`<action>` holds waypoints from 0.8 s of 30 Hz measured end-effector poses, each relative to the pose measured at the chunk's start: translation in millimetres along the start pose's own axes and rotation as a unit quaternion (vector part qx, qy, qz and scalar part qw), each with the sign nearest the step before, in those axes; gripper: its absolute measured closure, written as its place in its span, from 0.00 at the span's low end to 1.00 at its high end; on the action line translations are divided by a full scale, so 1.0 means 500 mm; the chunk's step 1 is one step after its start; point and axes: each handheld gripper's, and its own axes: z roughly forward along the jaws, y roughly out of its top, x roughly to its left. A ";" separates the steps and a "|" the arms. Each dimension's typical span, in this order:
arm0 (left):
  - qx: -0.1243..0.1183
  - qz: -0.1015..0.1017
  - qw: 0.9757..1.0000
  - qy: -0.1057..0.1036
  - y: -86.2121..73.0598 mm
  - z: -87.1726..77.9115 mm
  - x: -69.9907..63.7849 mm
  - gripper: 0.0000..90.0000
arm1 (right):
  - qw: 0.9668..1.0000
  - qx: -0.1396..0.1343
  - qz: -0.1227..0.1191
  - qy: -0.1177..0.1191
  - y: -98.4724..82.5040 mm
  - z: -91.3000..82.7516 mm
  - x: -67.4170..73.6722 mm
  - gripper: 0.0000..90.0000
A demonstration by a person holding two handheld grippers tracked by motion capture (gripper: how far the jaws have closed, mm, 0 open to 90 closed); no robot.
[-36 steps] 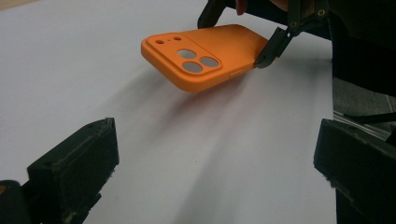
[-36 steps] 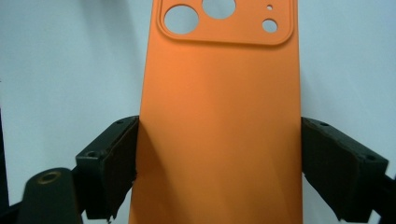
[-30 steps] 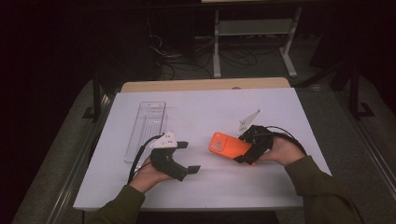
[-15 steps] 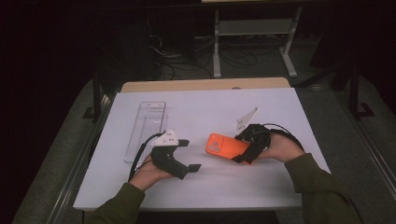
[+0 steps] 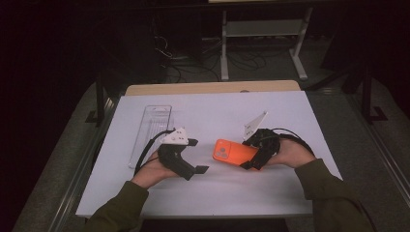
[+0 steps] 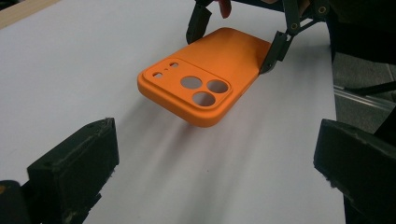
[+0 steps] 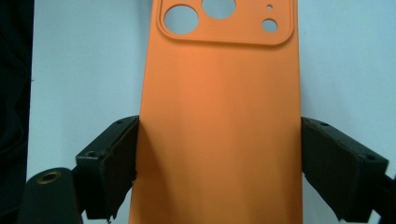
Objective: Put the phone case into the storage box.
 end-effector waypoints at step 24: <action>0.026 0.027 0.999 -0.034 0.051 0.020 0.037 0.00 | 1.000 -0.005 0.002 -0.005 -0.001 -0.005 -0.002 0.16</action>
